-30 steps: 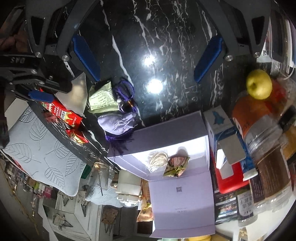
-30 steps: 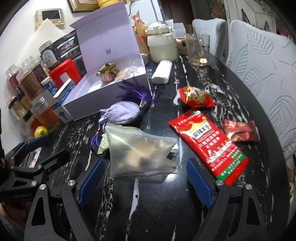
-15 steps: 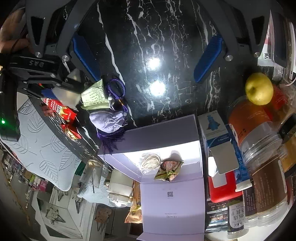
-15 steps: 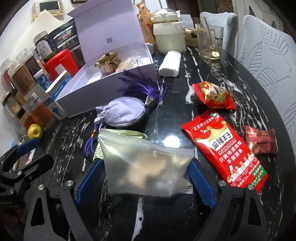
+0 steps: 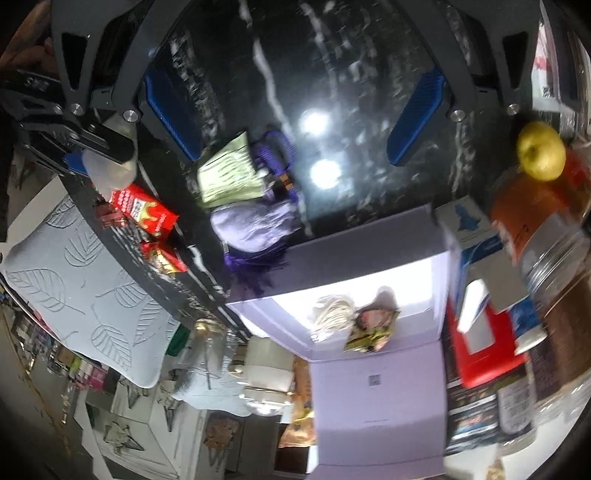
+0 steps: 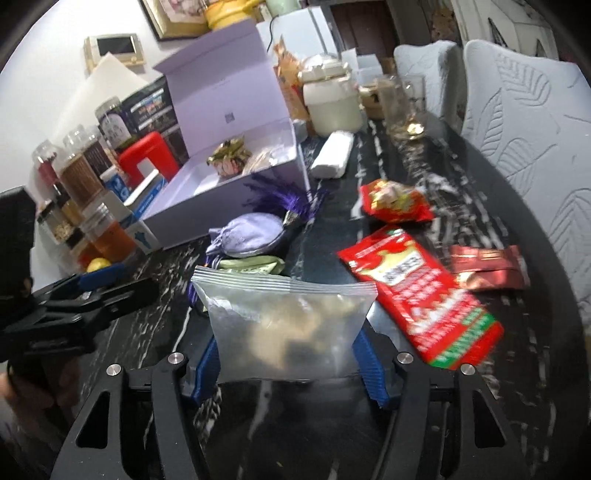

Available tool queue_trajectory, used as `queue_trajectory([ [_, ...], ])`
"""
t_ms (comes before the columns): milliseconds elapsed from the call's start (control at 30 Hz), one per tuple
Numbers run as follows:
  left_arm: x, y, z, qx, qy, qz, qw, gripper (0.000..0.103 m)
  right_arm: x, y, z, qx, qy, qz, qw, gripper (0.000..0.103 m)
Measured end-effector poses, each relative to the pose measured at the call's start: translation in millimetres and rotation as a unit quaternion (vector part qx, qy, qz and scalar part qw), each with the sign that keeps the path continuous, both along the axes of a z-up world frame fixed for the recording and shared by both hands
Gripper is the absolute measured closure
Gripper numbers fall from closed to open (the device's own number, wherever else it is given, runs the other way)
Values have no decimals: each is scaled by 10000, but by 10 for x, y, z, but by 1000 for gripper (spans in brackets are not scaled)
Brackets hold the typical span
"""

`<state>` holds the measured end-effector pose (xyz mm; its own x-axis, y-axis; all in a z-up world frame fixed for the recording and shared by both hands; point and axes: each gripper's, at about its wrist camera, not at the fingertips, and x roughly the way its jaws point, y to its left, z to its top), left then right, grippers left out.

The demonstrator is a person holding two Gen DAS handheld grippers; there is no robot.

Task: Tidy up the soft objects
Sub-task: 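Lift the zip bag with the right tool while the left tool grasps the lavender drawstring pouch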

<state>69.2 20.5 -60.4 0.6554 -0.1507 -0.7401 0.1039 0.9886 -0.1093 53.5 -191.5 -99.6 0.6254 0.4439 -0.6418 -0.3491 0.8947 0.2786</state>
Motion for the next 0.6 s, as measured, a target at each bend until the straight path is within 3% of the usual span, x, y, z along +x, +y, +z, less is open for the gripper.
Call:
queue_trajectory([
  [433,418,-405,-54,58,4,272,9996,1,-14,-534,60,344,-53,-415,9985,39],
  [600,626,-416,-197,-263,340,329,9985,1,46,-590,55,466,-50,-401,9981,39],
])
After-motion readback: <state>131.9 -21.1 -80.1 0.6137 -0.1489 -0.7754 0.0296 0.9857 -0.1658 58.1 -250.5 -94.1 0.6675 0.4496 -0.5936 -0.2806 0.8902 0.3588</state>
